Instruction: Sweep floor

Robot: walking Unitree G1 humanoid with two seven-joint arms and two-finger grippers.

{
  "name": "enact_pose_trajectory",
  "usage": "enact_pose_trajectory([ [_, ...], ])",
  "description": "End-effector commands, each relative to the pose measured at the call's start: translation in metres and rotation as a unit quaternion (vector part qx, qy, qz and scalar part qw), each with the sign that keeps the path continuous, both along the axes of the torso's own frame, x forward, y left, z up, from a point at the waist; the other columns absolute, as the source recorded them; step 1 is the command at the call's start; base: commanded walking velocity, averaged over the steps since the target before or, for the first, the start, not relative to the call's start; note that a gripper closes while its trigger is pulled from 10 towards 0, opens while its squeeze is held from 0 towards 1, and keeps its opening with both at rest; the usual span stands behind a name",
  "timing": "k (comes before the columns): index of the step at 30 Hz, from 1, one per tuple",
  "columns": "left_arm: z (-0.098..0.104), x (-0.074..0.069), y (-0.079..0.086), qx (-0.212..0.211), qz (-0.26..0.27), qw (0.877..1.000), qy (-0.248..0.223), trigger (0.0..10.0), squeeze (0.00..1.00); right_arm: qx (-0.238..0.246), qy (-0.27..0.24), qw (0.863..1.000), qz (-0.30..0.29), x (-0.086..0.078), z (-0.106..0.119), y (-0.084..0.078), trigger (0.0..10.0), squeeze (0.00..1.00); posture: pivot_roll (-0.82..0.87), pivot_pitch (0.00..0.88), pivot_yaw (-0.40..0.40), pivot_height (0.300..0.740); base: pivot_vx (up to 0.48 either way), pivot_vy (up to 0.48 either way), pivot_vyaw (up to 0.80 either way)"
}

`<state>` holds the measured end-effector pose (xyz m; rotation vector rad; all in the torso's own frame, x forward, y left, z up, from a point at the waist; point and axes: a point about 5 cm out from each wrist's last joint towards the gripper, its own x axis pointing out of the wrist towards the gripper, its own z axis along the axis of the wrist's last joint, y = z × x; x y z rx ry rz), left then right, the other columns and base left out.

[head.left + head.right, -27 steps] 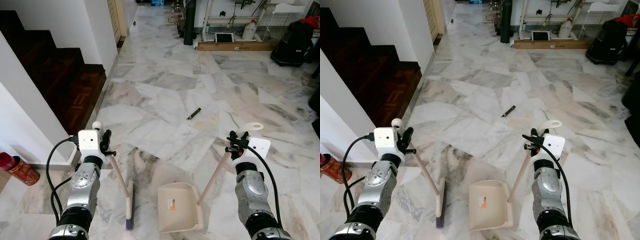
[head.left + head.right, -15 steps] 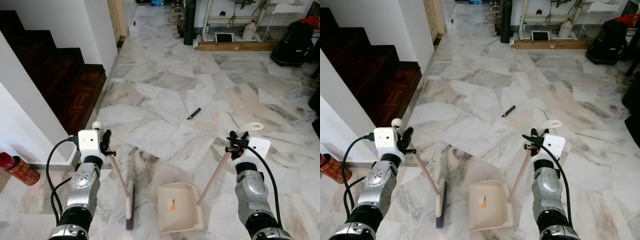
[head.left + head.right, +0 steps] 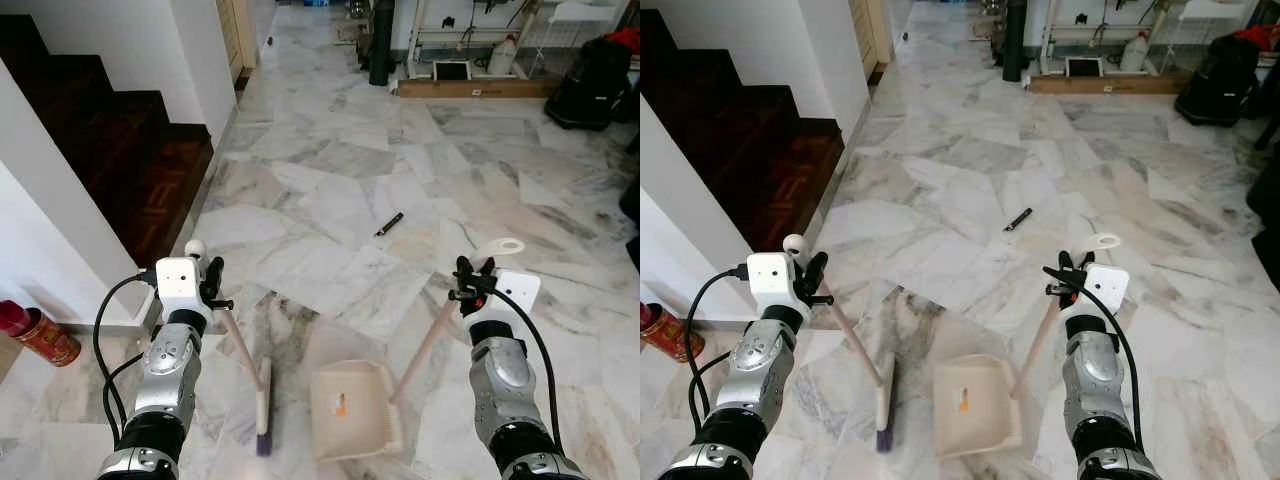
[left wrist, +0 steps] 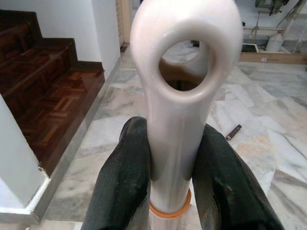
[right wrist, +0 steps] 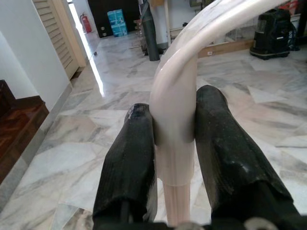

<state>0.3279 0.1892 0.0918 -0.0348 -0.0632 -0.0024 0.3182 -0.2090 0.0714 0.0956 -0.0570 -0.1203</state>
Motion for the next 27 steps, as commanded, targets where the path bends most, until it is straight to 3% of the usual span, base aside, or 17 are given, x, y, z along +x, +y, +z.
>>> enact_pose_trajectory([
  [1,0.0146,0.0044,0.0015,-0.001,0.0,0.999,-0.032,10.0,0.0,0.001,-0.039,0.999,0.002,0.007,0.0163,0.0018,10.0,0.0,0.03,0.022,0.054,0.74,0.0,0.0,0.0],
  [12,0.0156,0.0047,0.0022,-0.002,0.001,0.999,-0.034,10.0,0.0,0.002,-0.043,0.999,0.007,0.0069,0.0167,0.0031,10.0,0.0,0.03,0.027,0.055,0.74,0.0,0.0,0.0],
  [27,0.0163,0.0044,0.0019,-0.002,-0.001,0.999,-0.036,10.0,0.0,0.003,-0.042,0.999,0.006,0.007,0.0166,0.0024,10.0,0.0,0.03,0.03,0.054,0.74,0.329,0.0,0.0],
])
